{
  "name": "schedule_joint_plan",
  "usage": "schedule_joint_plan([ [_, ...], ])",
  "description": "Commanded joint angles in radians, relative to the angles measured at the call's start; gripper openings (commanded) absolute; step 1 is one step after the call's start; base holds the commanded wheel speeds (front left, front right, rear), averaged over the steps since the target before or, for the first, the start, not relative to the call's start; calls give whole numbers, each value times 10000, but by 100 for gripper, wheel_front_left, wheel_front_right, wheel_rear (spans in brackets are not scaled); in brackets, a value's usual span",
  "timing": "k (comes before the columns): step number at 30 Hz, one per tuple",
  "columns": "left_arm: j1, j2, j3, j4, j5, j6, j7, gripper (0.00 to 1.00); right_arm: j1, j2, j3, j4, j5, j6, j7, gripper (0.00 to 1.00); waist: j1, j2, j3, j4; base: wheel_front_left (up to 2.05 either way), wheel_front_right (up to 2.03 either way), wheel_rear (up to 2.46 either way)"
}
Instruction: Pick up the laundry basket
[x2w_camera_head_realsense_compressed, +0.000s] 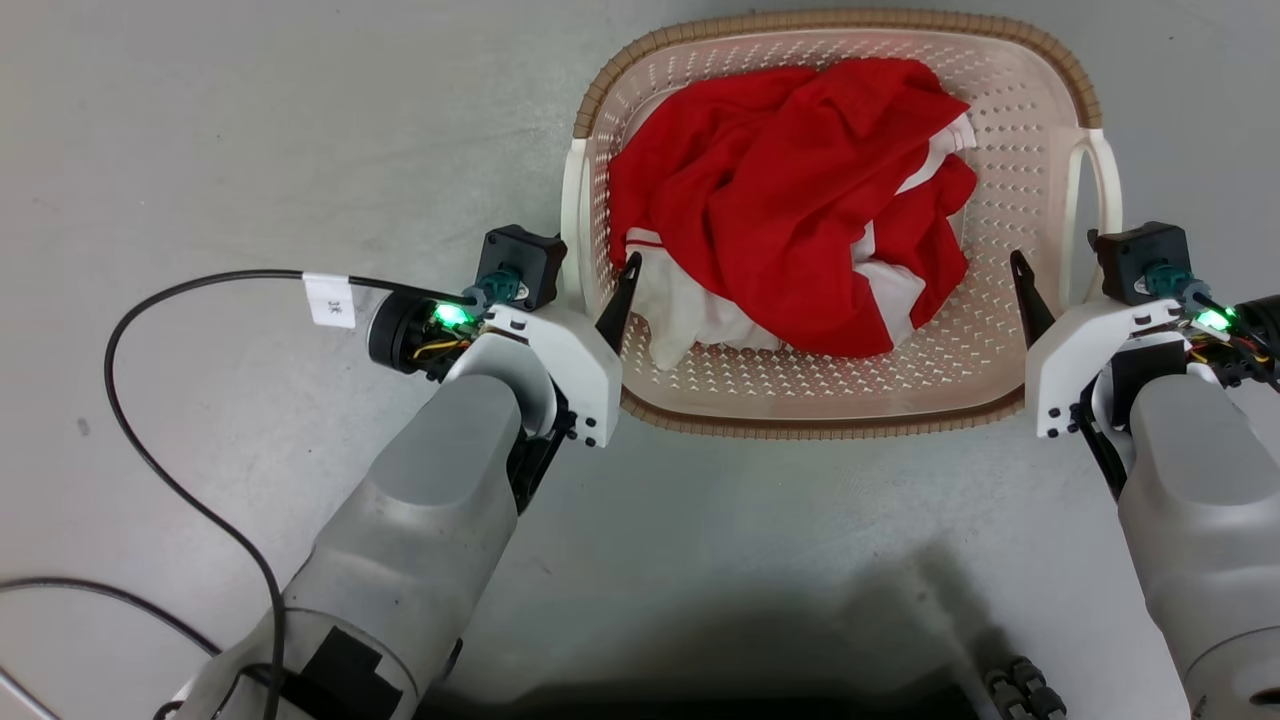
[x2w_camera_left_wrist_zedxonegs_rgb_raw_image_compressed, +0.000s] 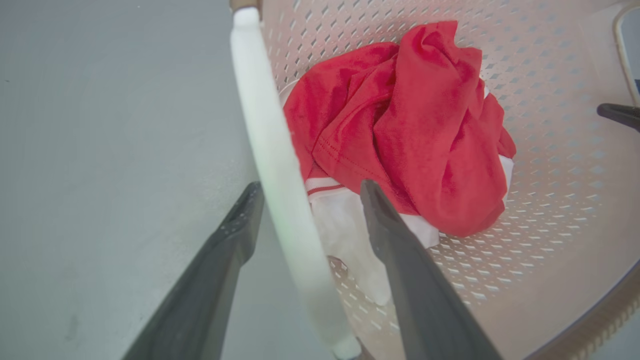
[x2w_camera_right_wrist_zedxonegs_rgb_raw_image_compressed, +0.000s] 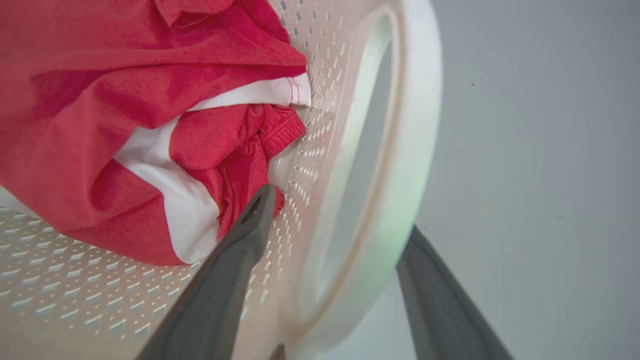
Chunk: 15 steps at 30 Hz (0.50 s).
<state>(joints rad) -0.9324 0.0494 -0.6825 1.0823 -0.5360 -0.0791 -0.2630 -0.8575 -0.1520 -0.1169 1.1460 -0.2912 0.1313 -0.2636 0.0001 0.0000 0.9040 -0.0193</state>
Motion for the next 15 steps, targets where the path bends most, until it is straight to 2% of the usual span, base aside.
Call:
schedule_joint_plan([
  [1,-214,15,-89,36,-67,-18,-27,100,-165,18,24,52,-10,-10,-18,100,-1,0,68,15,0,0,0],
  [4,-323,16,-285,69,-178,37,-28,100,-269,-6,41,132,-50,-10,-19,100,-1,0,174,44,0,0,0],
  [5,-321,18,-379,164,-212,33,-27,69,-315,-10,53,60,-76,-10,-19,35,-1,0,194,42,0,0,0],
  [6,-397,15,-462,175,-174,94,-28,20,-322,-19,50,-29,-82,-10,-19,0,-1,0,213,45,0,0,0],
  [7,-453,13,-498,172,-230,97,-28,0,-280,6,66,39,-68,-9,-18,0,-1,0,220,51,0,0,0],
  [15,-531,-20,-877,207,-548,34,-54,0,-232,19,140,217,-127,-9,-10,0,-1,0,19,63,0,0,0],
])
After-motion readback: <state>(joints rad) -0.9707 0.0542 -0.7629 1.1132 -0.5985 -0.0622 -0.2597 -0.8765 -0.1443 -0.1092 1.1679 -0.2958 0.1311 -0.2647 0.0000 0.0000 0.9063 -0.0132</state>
